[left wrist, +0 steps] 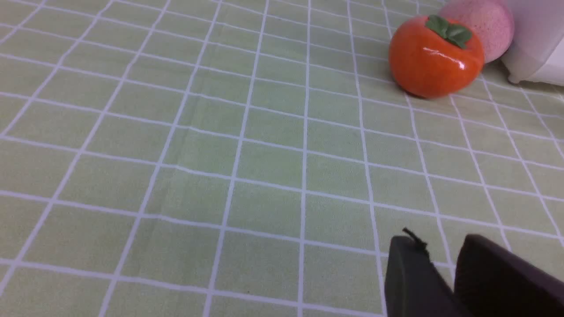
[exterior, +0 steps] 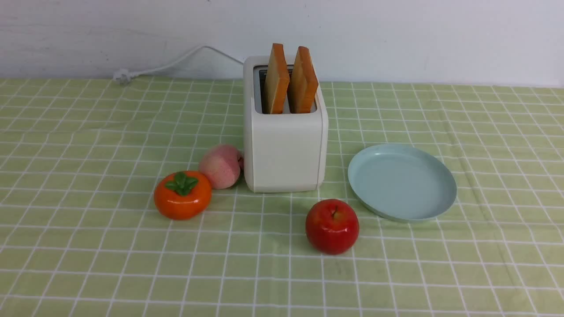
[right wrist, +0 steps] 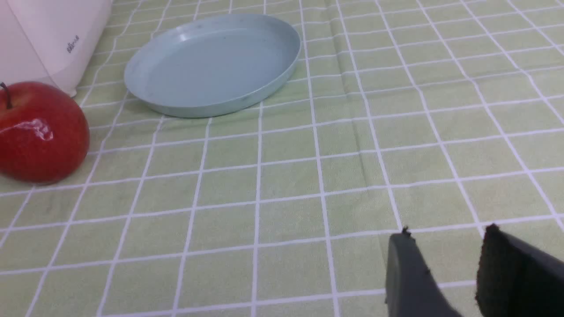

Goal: Take toasted bread from bread machine on green coffee tablecloth place on plate.
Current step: 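Reach for a toast slice standing in the toaster with the left gripper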

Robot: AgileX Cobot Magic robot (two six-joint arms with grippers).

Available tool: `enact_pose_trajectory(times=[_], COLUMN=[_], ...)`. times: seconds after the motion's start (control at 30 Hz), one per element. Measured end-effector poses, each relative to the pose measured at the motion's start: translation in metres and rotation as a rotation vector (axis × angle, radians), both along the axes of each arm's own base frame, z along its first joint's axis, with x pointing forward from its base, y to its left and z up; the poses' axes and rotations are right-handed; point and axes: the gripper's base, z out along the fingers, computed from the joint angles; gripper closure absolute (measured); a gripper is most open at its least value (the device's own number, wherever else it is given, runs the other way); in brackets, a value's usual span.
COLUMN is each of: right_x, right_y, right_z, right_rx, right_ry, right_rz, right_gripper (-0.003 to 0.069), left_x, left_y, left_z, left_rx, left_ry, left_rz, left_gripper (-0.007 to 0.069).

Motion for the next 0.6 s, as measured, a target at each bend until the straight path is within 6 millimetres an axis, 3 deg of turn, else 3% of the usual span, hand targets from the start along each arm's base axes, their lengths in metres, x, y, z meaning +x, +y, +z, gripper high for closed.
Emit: enact_pose_trajectory(times=[0.6], right_x=[0.0], right_y=[0.0], right_z=[0.0], right_rx=[0.0], right_ry=[0.0], right_rz=[0.001], right_gripper=[0.0419], left_x=[0.0], left_y=[0.0], left_z=[0.0], left_rx=[0.0], left_ry=[0.0], left_rz=[0.0], left_gripper=[0.0459])
